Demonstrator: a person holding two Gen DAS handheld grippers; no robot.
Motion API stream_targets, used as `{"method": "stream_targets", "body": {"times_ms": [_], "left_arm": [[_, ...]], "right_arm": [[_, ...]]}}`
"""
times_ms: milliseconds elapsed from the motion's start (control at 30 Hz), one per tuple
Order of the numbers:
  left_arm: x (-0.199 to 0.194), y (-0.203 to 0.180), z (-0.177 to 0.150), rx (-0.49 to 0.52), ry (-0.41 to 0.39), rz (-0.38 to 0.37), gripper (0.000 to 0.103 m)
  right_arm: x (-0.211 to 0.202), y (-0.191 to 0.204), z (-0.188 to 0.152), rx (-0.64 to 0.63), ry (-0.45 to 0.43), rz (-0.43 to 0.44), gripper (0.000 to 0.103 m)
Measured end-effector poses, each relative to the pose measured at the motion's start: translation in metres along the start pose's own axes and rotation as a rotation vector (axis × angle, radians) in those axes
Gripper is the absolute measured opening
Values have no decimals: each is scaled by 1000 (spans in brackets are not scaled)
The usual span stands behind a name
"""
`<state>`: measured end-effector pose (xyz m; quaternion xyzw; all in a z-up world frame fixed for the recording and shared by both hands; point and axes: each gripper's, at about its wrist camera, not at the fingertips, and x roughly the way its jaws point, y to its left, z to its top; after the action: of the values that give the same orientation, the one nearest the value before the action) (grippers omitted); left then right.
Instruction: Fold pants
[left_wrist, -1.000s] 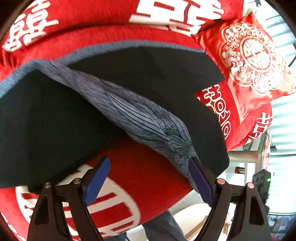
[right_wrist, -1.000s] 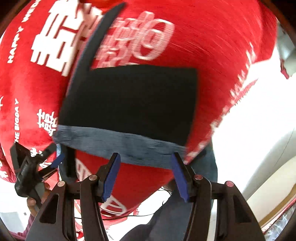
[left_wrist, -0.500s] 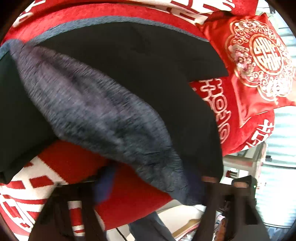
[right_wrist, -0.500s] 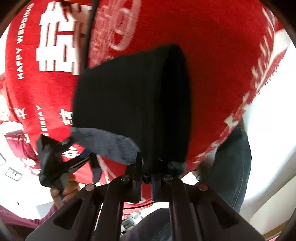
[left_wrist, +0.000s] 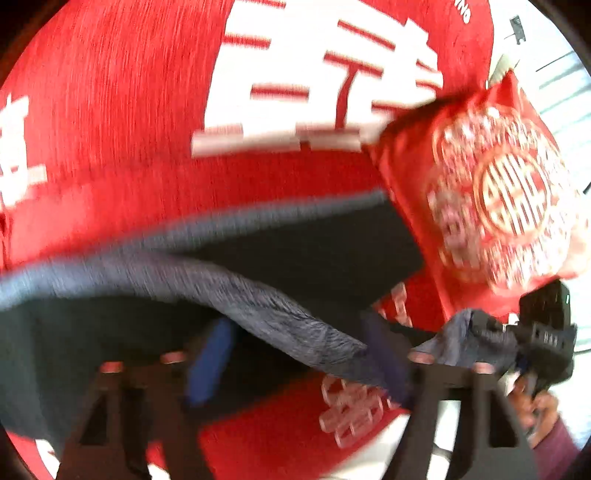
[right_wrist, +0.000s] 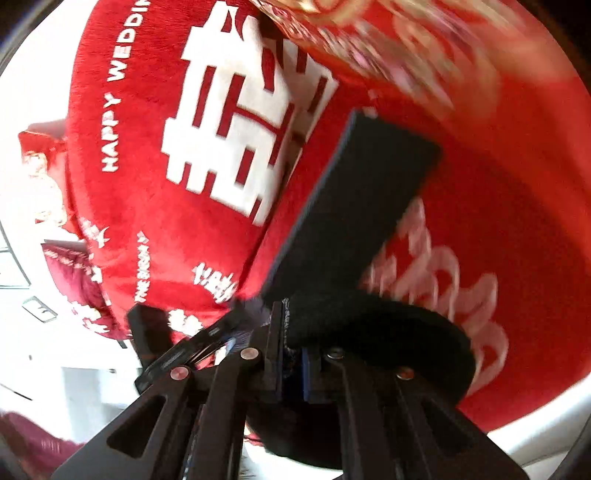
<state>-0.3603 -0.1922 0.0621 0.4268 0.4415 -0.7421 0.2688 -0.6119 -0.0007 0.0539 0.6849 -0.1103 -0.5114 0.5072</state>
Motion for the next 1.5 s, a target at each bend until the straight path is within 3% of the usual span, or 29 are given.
{"method": "stream_targets", "body": {"times_ms": [100,200,233,267,300,333,433,500,600,667,733,800,867,1000,1133,1200,1233,1267,1300,1433,1500], "left_arm": [[-4,-1,23,54,-27,38,80],[-11,8,28,52,-53,92,80],[-11,17,26,36,-49,127,80],[-9,23,24,22,-42,151,80],[-6,30,21,6,-29,178,80],[-1,41,15,-16,-7,222,80],[13,65,-5,-82,49,295,80],[22,79,-17,-123,78,334,80],[33,94,-32,-170,112,368,80],[39,99,-37,-180,124,375,80],[44,99,-37,-168,129,386,80],[49,98,-37,-160,135,390,80],[57,94,-38,-150,141,400,80],[63,89,-37,-136,140,414,80],[69,82,-36,-141,134,410,80],[69,81,-39,-141,126,412,85],[69,82,-40,-144,123,413,86],[70,81,-40,-148,120,416,86],[70,81,-40,-152,120,420,86],[60,79,-36,-177,87,419,86],[66,80,-34,-172,107,432,86]], "right_arm": [[17,7,51,-37,16,-69,11],[40,17,90,-119,38,-227,15],[50,26,98,-175,53,-302,31],[57,35,102,-226,57,-357,66],[61,49,101,-304,39,-410,83],[59,59,98,-352,10,-417,91],[51,74,77,-438,-41,-453,91],[42,67,61,-439,-65,-459,91],[38,35,46,-325,-50,-465,86],[40,9,40,-230,-27,-505,69],[37,-8,38,-146,-40,-514,65],[31,-2,37,-175,-75,-524,65],[32,17,39,-291,-93,-557,65],[50,33,63,-416,-66,-578,65],[67,16,99,-343,-32,-565,65],[73,13,108,-328,-24,-550,61],[78,15,110,-346,-8,-546,46],[83,17,110,-372,11,-555,11],[89,21,110,-402,32,-578,5],[93,54,115,-543,-1,-609,5],[98,55,125,-549,2,-630,6]]}}
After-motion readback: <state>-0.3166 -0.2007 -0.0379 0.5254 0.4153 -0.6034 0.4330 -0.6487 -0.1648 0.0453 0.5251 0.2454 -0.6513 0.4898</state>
